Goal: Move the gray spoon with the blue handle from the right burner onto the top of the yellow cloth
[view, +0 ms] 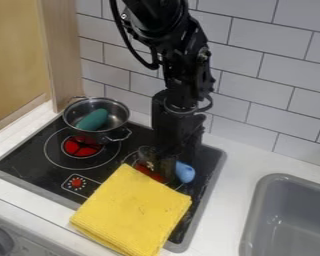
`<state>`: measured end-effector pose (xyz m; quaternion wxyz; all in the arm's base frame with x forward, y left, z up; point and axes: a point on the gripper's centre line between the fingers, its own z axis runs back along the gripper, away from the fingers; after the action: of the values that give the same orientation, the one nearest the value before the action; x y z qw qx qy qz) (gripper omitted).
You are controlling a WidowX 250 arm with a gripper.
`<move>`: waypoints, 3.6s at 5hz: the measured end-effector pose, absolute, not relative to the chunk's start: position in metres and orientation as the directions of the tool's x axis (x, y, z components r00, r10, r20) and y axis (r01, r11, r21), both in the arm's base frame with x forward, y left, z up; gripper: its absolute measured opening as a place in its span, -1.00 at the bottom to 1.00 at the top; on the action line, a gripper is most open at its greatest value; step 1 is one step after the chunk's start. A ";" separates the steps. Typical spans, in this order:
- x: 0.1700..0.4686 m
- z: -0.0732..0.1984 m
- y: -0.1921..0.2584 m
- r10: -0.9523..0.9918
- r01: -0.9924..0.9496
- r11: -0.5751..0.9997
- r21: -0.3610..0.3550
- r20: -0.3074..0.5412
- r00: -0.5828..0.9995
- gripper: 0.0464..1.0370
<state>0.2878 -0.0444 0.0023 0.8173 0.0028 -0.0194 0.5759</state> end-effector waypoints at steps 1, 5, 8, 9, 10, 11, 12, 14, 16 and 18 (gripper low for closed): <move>0.293 0.001 -0.041 0.944 -0.944 0.329 -0.008 0.016 0.329 -0.39; 0.289 0.063 -0.031 0.832 -0.837 0.547 -0.021 0.127 0.540 -0.47; 0.208 0.038 -0.033 0.800 -0.800 0.600 -0.014 -0.006 0.600 -0.47; 0.196 0.029 -0.030 0.737 -0.738 0.674 -0.026 -0.046 0.675 -0.47; 0.197 0.017 -0.018 0.618 -0.623 0.781 -0.039 -0.094 0.781 -0.47; 0.224 0.016 -0.016 0.547 -0.549 0.834 -0.051 -0.059 0.835 -0.47; 0.231 0.013 -0.019 0.539 -0.544 0.836 -0.065 -0.086 0.838 -0.47; 0.237 0.020 -0.019 0.516 -0.527 0.847 -0.068 -0.129 0.847 0.28; 0.230 0.043 -0.016 0.555 -0.560 0.825 -0.082 -0.074 0.829 0.96; 0.238 0.074 -0.014 0.575 -0.578 0.816 -0.014 -0.076 0.815 0.92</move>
<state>0.2382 -0.0137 0.0740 0.9523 -0.0183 0.0341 0.3026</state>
